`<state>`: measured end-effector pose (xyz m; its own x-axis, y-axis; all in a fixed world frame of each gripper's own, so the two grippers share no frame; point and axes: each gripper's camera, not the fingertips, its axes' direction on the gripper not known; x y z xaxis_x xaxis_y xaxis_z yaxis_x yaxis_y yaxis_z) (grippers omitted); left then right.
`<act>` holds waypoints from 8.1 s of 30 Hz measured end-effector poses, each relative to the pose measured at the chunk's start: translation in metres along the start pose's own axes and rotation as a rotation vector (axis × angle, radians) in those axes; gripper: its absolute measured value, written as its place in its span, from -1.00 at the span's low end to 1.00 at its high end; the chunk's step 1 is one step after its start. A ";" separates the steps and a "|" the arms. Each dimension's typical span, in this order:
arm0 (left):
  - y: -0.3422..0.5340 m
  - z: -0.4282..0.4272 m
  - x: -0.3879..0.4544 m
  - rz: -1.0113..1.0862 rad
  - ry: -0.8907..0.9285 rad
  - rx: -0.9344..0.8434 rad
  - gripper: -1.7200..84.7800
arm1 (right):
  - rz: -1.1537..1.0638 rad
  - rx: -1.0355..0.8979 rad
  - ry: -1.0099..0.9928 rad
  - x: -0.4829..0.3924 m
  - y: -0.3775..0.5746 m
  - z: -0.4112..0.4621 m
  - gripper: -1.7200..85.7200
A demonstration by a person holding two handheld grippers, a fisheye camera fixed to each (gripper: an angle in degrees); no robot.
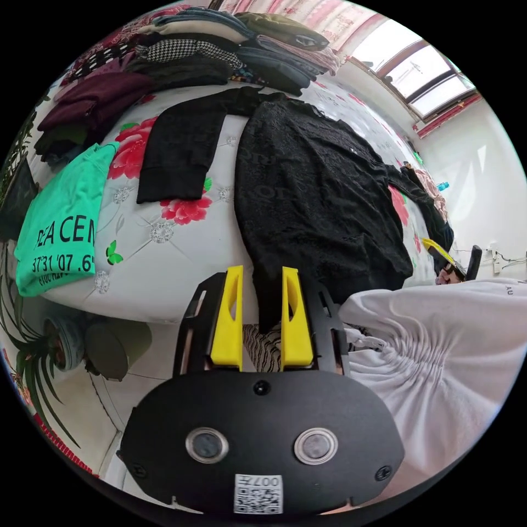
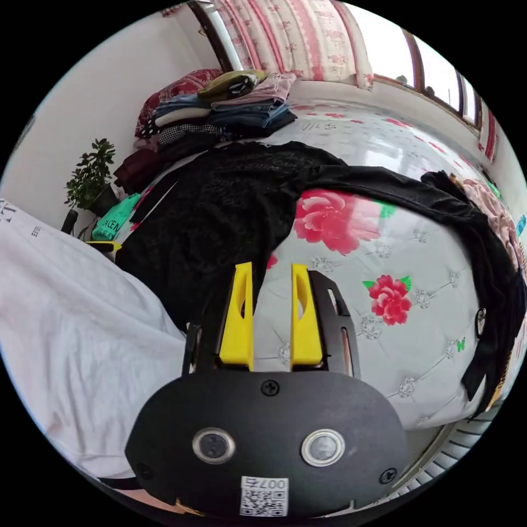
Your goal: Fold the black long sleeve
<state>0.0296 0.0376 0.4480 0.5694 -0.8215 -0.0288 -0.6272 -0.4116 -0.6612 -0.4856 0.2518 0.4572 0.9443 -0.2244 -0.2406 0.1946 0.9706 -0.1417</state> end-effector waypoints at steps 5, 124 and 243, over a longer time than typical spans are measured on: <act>0.005 0.024 0.010 0.036 -0.020 -0.053 -0.69 | -0.184 -0.155 0.074 -0.086 0.060 0.029 -0.74; 0.099 -0.177 -0.063 -0.082 0.394 0.033 -0.98 | -0.039 -0.101 -0.192 0.002 0.003 -0.185 -0.97; -0.179 -0.195 0.229 0.891 0.725 -0.018 -0.73 | 0.326 -0.126 0.103 -0.141 0.112 -0.091 -0.91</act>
<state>0.1687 -0.1543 0.7059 -0.5163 -0.8555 -0.0383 -0.6649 0.4287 -0.6116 -0.6210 0.3844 0.3882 0.9184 0.0817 -0.3872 -0.1529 0.9757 -0.1570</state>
